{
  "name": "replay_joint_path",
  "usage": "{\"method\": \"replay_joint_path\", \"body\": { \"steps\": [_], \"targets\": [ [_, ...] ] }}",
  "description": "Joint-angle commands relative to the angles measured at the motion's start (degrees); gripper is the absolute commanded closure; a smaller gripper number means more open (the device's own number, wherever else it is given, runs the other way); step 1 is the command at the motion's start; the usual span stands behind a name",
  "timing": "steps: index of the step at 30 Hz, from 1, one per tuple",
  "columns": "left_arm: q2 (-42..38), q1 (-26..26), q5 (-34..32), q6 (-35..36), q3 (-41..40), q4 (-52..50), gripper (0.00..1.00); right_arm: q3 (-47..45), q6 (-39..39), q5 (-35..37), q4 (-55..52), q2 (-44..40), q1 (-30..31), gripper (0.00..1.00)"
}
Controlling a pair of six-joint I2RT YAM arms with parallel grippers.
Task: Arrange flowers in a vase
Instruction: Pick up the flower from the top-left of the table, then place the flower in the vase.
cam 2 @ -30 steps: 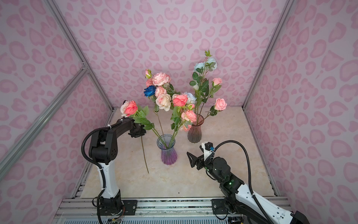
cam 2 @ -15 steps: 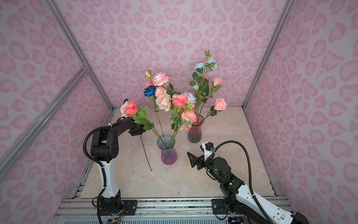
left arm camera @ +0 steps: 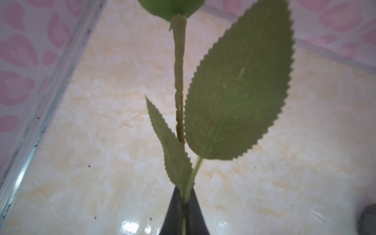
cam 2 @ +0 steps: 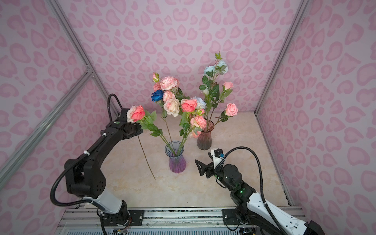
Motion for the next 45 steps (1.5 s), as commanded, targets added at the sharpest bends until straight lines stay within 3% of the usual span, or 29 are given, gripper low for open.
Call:
{"method": "replay_joint_path", "body": {
  "steps": [1, 4, 8, 14, 21, 25, 30, 34, 38, 45],
  "targets": [
    [-9.9, 1.4, -2.5, 0.8, -4.6, -0.2, 0.97, 1.0, 1.8, -5.7, 2.3, 0.1, 0.3, 0.06],
    [-23.2, 2.1, -3.3, 0.9, -11.0, 3.0, 0.97, 3.0, 0.0, -9.8, 2.5, 2.7, 3.0, 0.05],
    [-37.8, 2.1, -2.7, 1.8, -14.9, 3.5, 0.97, 7.2, -3.9, -7.0, -1.6, 7.4, 8.5, 0.06],
    [-47.7, 0.9, 6.7, 1.8, -8.8, 6.4, 0.97, 8.7, -3.2, -2.8, -1.7, 9.6, 9.3, 0.06],
    [-46.3, -3.7, 19.3, -0.5, 0.7, 21.0, 0.97, 6.8, -1.9, 3.3, -1.4, 7.3, 9.4, 0.06],
    [-43.9, -8.5, 20.3, -1.3, 2.7, 27.4, 0.97, 6.1, -2.1, 5.5, -2.2, 5.3, 9.3, 0.06],
    [-38.9, -19.8, 17.3, 4.6, 5.0, 33.6, 0.97, 5.5, -2.7, 6.8, -2.5, 3.9, 9.3, 0.06],
    [-33.6, -31.7, 10.0, 15.0, 5.1, 41.0, 0.97, 5.7, -3.3, 7.0, -3.4, 3.4, 9.2, 0.06],
    [-27.9, -35.5, 7.5, 20.5, 6.7, 41.5, 0.97, 5.2, -3.7, 7.7, -5.0, 0.8, 9.2, 0.06],
    [-24.4, -37.3, 1.6, 25.9, 1.0, 45.3, 0.97, 3.3, -4.5, 8.2, -8.0, -4.4, 7.4, 0.06]
  ]
}}
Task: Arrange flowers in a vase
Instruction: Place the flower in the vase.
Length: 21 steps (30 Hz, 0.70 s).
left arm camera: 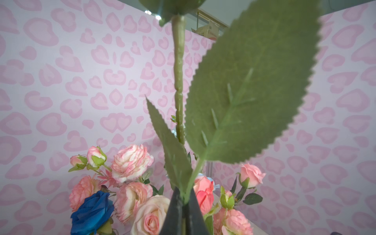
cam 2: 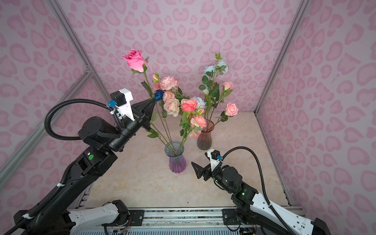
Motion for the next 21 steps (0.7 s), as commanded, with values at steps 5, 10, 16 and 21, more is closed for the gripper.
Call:
{"method": "replay_joint_path", "body": {
  "steps": [5, 10, 16, 21],
  "targets": [
    [2.8, -0.5, -5.0, 3.8, -3.4, 5.2, 0.97, -1.5, 0.5, -2.6, -0.7, -0.3, -3.6, 0.06],
    [1.4, -0.9, -5.7, 3.1, -9.8, 5.8, 0.9, -2.6, 1.1, -2.6, 1.0, 0.6, -3.6, 0.06],
    [-0.7, -1.7, -6.2, 3.5, -12.4, 5.0, 0.72, -2.1, 0.7, -2.9, 1.4, 2.0, -3.8, 0.06],
    [-1.9, -2.0, -5.9, 3.2, -12.8, 4.8, 0.56, -2.1, 1.3, -3.3, 2.4, 3.3, -3.7, 0.06]
  ]
}}
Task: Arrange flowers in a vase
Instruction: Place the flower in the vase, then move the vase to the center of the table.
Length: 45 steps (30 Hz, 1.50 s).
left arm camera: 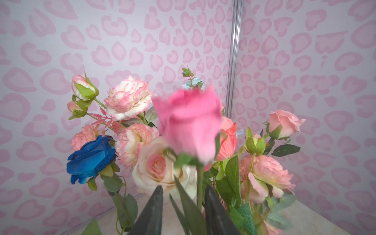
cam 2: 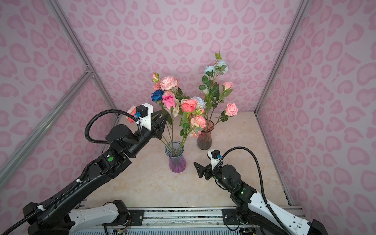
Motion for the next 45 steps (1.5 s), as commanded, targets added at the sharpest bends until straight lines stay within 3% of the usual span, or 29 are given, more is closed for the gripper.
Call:
{"method": "replay_joint_path", "body": {
  "steps": [1, 11, 15, 18, 22, 25, 29, 35, 39, 45],
  "targets": [
    [-0.9, -0.2, -0.1, 0.1, 0.2, 1.7, 0.56, 0.2, 0.7, -0.7, 2.3, 0.5, 0.0, 0.06],
    [-5.9, -0.4, 4.3, -3.0, 5.4, -2.5, 0.37, 0.2, 1.4, -2.0, 4.1, 4.6, 0.2, 0.06],
    [-8.1, -0.4, 3.9, -5.2, 10.0, -7.9, 0.36, 0.0, 1.9, -2.4, 7.4, 10.2, 1.0, 0.06],
    [-13.1, -0.4, 0.6, -6.7, 5.5, -7.8, 0.38, 0.2, 3.1, -4.3, 11.1, 14.9, 1.3, 0.07],
    [-22.2, -0.3, -8.5, -10.6, -3.4, -10.4, 0.45, 0.1, 5.1, -4.1, 14.4, 20.2, 1.5, 0.1],
    [-29.6, -0.4, -9.6, -13.1, -8.0, -14.4, 0.47, -0.9, 7.7, -2.4, 15.8, 21.9, 1.4, 0.12],
    [-38.8, -0.4, -16.8, -15.5, -12.4, -19.7, 0.48, -1.4, 12.9, 0.3, 16.4, 23.9, 1.4, 0.22],
    [-40.8, -0.4, -26.5, -22.1, -17.4, -25.9, 0.48, 0.4, 27.9, 3.5, 18.9, 33.5, 2.5, 0.58],
    [-36.8, -0.3, -29.0, -25.8, -19.5, -26.6, 0.48, 2.4, 33.1, 3.5, 21.1, 41.9, 4.3, 0.58],
    [-36.3, -0.4, -30.4, -23.9, -19.9, -24.5, 0.47, 3.8, 37.2, 2.5, 25.8, 49.8, 7.2, 0.57]
  ]
}}
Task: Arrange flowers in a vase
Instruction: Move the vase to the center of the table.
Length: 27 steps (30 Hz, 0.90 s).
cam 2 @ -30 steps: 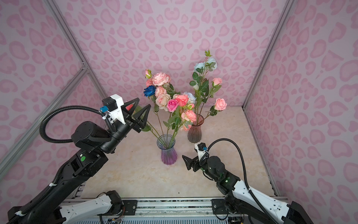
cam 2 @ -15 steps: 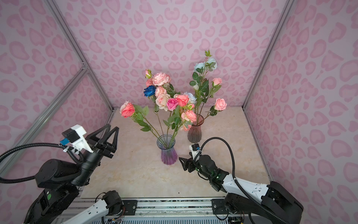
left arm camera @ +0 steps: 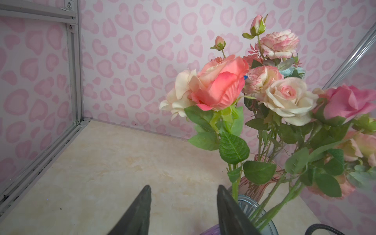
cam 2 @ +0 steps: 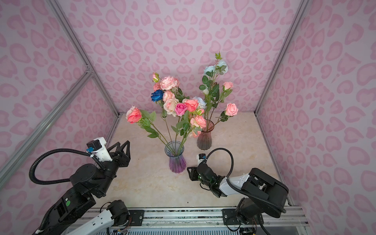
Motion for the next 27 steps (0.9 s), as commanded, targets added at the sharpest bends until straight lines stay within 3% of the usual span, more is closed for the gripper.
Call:
{"method": "replay_joint_path", "body": {
  "steps": [1, 19, 27],
  "targets": [
    [-0.2, 0.0, -2.8, 0.0, 0.2, 1.4, 0.47, 0.0, 4.4, 0.2, 6.7, 3.3, 1.6, 0.56],
    [-3.0, 0.0, -4.1, 1.2, 0.7, -1.0, 0.47, 7.9, 2.4, -5.0, 16.0, 17.2, 1.8, 0.54],
    [-1.9, 0.1, -3.7, 1.9, 1.3, -0.8, 0.46, 7.7, 3.0, -4.6, 17.8, 17.3, 1.3, 0.54]
  ]
}}
